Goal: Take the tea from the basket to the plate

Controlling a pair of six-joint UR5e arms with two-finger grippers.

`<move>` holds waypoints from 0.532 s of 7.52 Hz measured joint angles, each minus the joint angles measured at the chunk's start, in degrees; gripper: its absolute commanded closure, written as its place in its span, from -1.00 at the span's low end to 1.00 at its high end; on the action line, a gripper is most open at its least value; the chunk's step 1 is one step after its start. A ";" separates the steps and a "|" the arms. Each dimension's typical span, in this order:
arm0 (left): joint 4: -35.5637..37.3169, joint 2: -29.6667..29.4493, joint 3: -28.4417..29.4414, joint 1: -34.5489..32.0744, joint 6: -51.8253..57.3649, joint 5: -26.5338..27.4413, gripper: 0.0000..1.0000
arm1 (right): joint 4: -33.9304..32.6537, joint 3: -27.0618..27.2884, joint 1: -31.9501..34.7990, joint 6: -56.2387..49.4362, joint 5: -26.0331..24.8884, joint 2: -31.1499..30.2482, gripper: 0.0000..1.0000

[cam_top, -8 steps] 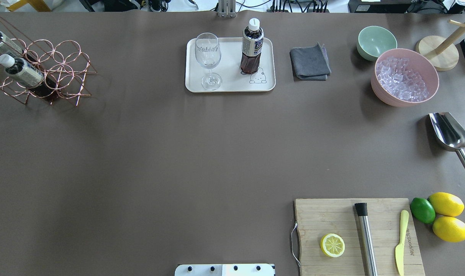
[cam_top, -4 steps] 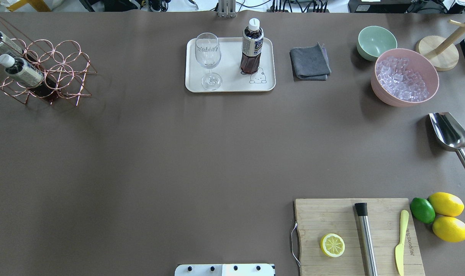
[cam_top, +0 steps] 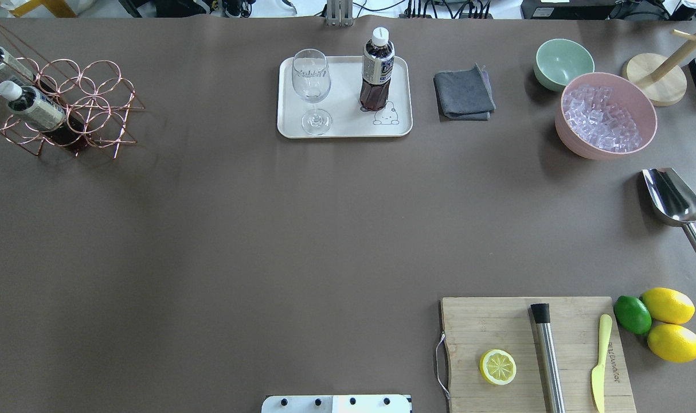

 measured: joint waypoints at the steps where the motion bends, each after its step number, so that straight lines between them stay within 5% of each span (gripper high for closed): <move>1: -2.24 0.17 0.61 -0.02 1.77 0.00 -0.96 | 0.20 -1.58 0.36 -1.39 -0.03 0.07 -0.99; 4: -7.27 1.25 2.35 -0.57 9.06 -1.04 -0.96 | 0.34 -2.68 0.90 -1.85 -0.05 0.11 -0.99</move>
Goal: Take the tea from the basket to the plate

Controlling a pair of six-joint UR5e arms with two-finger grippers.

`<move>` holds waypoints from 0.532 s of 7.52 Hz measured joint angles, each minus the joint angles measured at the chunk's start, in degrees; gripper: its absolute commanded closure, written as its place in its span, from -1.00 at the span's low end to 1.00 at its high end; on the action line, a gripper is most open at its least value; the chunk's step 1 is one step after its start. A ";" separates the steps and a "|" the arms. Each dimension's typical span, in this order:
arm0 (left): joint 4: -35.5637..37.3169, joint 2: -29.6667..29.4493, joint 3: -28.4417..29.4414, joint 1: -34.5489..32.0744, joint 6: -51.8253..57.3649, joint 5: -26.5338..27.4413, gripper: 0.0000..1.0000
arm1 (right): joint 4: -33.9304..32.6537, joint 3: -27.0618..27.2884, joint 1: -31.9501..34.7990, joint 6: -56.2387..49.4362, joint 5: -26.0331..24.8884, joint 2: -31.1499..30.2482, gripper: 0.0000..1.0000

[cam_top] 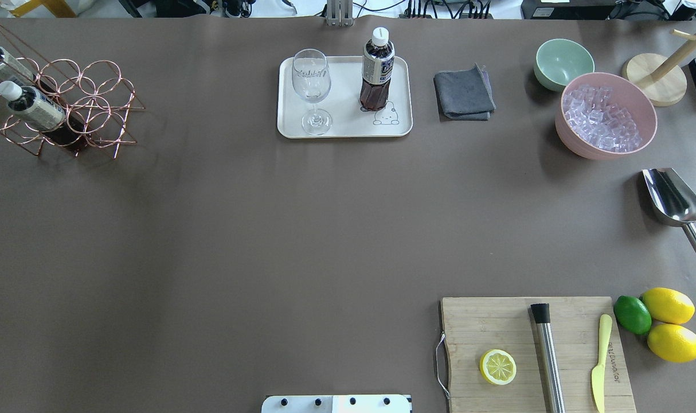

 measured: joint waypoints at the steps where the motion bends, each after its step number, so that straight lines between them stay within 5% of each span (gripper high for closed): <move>1: -0.05 -0.04 0.54 -0.27 0.66 -0.85 -0.96 | 0.02 0.11 0.07 0.13 0.00 0.10 -0.99; 4: -0.02 -1.06 2.68 -0.53 1.04 -2.35 -0.96 | -0.18 0.50 0.13 0.29 0.14 0.32 -0.99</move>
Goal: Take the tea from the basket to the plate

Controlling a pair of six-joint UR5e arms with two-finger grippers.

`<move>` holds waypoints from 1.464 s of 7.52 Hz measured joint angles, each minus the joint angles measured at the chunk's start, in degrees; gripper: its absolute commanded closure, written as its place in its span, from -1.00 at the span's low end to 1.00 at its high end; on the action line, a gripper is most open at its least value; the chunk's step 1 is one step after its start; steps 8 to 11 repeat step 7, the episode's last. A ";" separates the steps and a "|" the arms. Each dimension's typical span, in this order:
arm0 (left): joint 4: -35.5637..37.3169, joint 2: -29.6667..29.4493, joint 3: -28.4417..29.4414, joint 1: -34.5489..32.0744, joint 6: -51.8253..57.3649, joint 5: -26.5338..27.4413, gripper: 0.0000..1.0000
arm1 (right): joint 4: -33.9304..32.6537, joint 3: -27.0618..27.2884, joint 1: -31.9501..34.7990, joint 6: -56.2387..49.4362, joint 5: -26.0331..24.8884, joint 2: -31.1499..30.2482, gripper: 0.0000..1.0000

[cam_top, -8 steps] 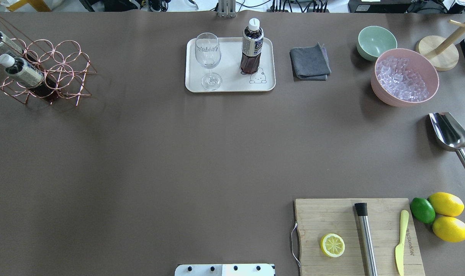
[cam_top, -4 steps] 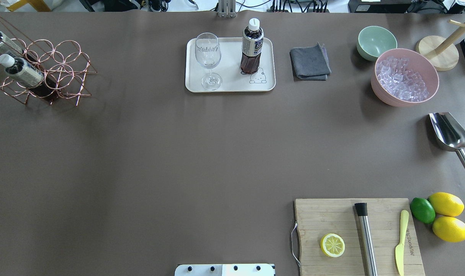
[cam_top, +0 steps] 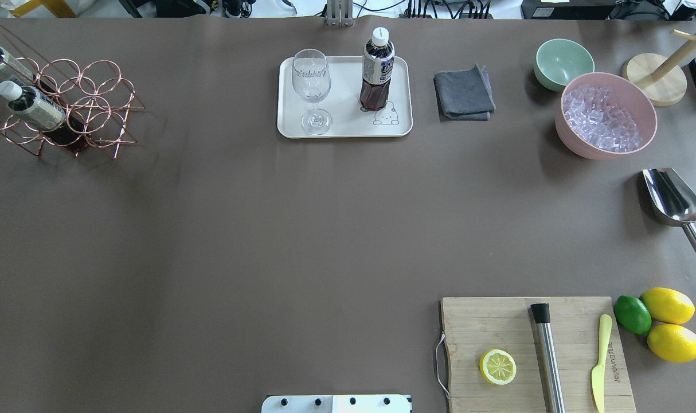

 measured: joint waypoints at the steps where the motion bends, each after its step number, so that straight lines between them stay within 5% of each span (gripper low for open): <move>1: 0.00 -0.05 0.29 0.01 0.03 0.06 -0.96 | -0.07 0.02 0.00 0.00 0.06 0.02 -0.99; 11: -0.14 -0.36 4.32 -0.82 0.14 0.84 -0.96 | -0.05 0.05 0.01 -0.21 0.45 -0.05 -0.99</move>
